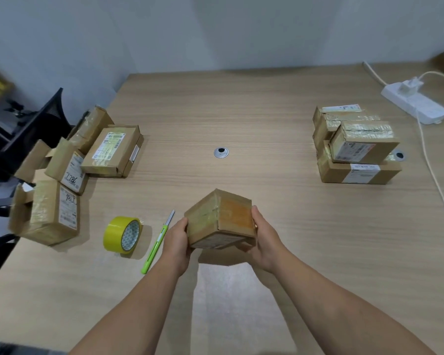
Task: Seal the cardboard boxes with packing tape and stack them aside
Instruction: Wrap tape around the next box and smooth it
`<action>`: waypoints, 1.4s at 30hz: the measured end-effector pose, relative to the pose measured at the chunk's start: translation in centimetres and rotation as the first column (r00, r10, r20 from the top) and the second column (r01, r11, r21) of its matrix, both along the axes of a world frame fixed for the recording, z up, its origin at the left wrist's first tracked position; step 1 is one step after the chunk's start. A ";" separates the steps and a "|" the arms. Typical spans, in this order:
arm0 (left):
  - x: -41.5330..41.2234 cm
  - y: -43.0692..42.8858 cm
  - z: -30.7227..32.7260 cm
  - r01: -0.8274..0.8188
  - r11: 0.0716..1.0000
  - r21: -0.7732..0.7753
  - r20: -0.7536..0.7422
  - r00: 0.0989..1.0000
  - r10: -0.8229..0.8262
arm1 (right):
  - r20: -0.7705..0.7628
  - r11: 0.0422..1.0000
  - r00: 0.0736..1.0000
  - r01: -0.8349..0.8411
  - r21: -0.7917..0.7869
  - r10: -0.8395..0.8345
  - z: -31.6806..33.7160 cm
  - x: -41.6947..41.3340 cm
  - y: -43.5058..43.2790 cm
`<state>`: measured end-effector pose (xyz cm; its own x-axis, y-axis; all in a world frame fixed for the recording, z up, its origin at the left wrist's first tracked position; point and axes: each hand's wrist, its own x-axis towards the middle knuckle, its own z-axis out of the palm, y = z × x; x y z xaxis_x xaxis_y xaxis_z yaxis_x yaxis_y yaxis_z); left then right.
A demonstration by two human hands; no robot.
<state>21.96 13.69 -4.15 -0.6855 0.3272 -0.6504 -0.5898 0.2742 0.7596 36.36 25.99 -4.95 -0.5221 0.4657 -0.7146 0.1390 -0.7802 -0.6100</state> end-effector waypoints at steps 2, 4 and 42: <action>-0.1 0.2 -0.6 0.095 0.991 -0.096 -0.111 0.988 -0.105 | -0.046 0.999 0.999 0.002 0.040 -0.001 0.7 -0.4 0.0; 0.1 0.2 -0.9 0.091 0.970 -0.227 -0.224 0.964 -0.143 | -0.045 0.989 0.998 -0.037 0.141 0.044 1.4 -0.8 -0.2; 1.5 0.5 1.3 0.220 0.969 -0.114 -0.278 0.929 -0.244 | 0.286 0.830 0.948 -0.271 0.488 0.141 1.2 -2.0 -2.2</action>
